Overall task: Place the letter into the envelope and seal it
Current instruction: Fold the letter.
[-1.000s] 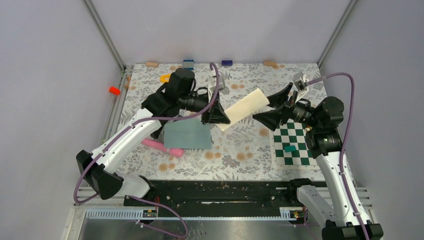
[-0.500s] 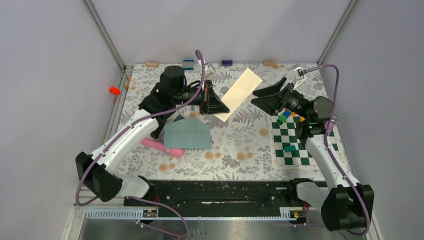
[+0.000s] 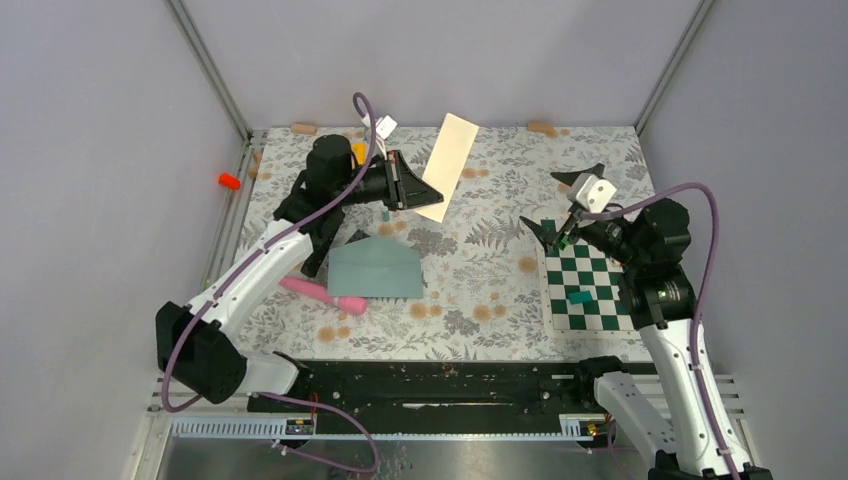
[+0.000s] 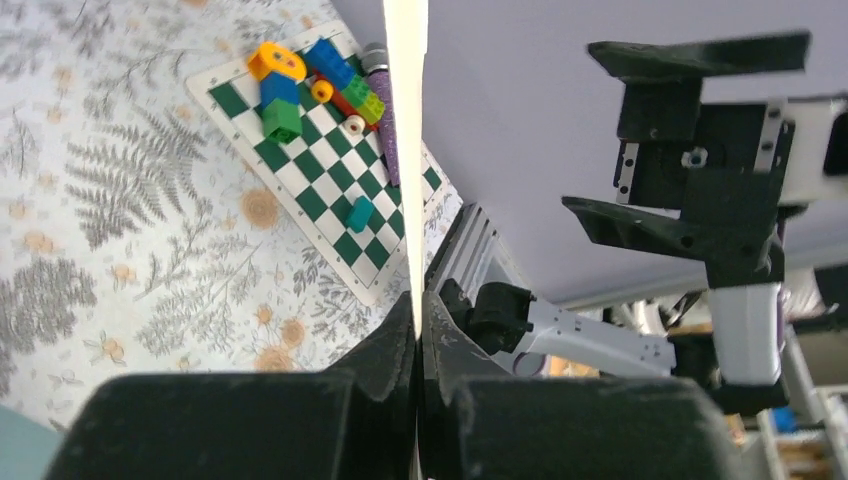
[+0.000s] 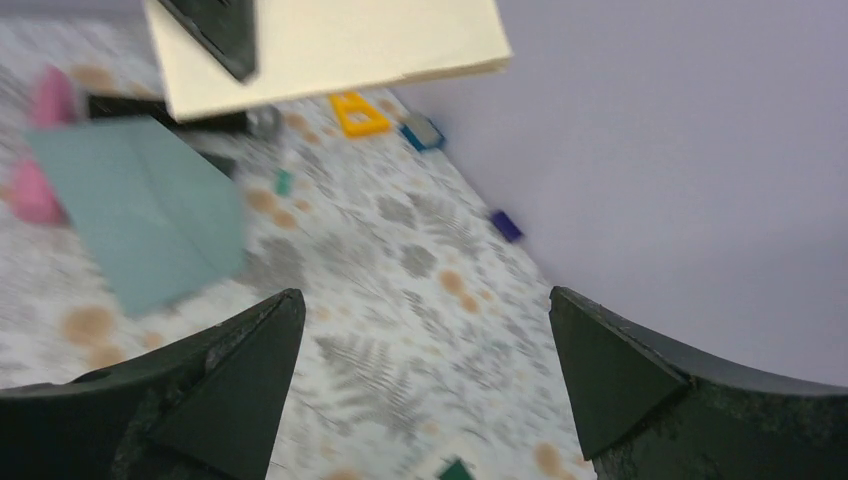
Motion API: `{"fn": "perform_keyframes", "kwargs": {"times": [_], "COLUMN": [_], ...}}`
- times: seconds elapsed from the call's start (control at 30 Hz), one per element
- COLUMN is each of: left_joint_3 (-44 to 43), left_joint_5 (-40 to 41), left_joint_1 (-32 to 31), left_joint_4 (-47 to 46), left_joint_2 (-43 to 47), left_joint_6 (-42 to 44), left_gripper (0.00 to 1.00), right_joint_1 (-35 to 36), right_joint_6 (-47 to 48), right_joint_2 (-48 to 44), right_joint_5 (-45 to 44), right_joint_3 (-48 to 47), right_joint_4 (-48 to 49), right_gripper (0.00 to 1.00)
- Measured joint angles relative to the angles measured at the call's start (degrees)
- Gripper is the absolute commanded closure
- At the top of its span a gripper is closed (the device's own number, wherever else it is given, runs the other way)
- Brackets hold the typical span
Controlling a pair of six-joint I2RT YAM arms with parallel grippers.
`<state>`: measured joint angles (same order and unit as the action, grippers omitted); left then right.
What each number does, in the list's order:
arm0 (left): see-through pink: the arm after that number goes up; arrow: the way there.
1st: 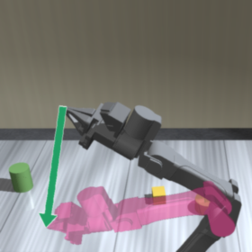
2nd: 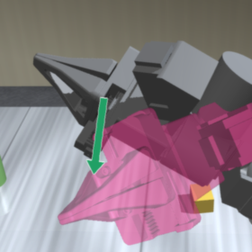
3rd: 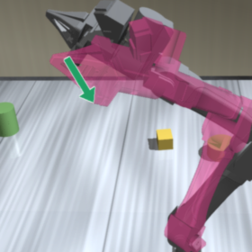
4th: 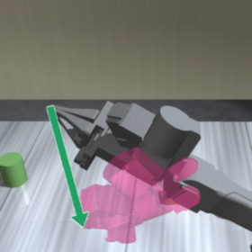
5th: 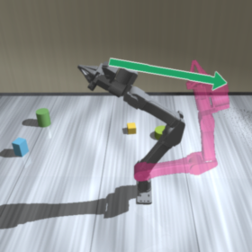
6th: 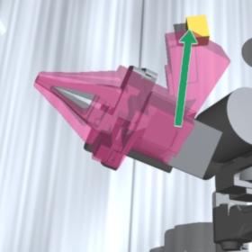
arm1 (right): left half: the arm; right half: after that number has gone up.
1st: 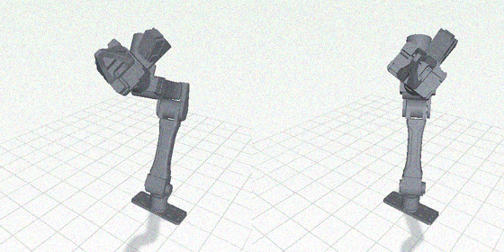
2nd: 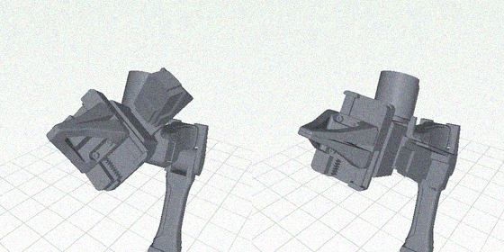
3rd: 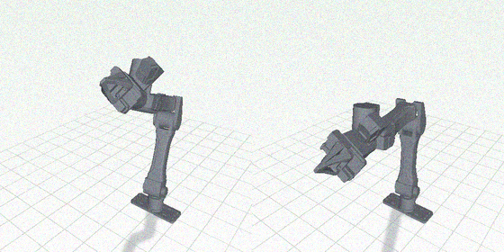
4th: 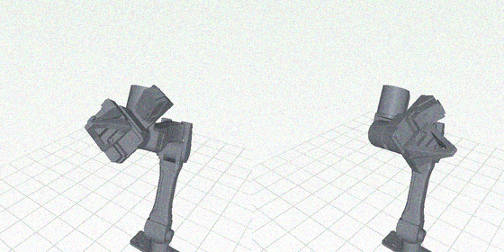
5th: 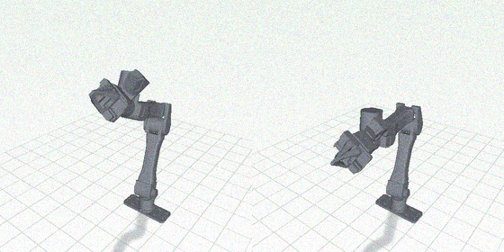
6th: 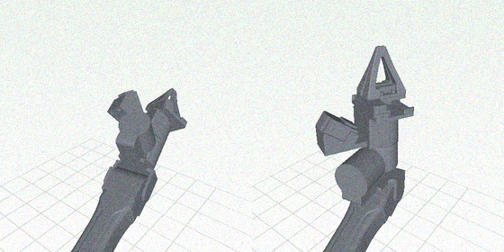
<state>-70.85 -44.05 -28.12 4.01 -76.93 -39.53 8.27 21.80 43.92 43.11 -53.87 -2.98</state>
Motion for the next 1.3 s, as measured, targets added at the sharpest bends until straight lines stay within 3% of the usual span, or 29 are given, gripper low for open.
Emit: {"fn": "perform_keyframes", "kwargs": {"times": [0.23,0.37,0.53,0.73,1.07,1.3], "left_joint_3": [7.9,9.1,9.0,8.8,8.5,8.5], "left_joint_5": [2.9,2.9,2.1,0.8,0.5,0.2], "left_joint_1": [1.3,0.0,-3.5,-5.5,-6.1,-6.5], "left_joint_4": [-5.7,-8.3,-9.3,-9.7,-12.0,-13.1], "left_joint_2": [-2.9,-8.2,-14.0,-15.8,-15.8,-15.8], "left_joint_6": [-13.7,-18.5,-20.9,-21.9,-22.6,-23.1], "left_gripper": [1.0,1.0,1.0,1.0,1.0,1.0], "right_joint_1": [0.8,2.9,6.8,12.4,19.9,21.5], "right_joint_6": [33.0,44.2,48.6,50.9,58.3,61.6], "right_joint_2": [2.9,7.5,11.5,12.0,18.9,24.1], "right_joint_5": [-8.8,-10.6,-10.4,-8.3,-10.5,-14.3], "right_joint_3": [5.3,14.6,27.1,31.9,34.8,35.0], "right_joint_4": [-3.0,7.1,24.2,38.0,49.3,57.0], "right_gripper": [0.0,0.0,0.0,0.06,0.22,0.34]}}
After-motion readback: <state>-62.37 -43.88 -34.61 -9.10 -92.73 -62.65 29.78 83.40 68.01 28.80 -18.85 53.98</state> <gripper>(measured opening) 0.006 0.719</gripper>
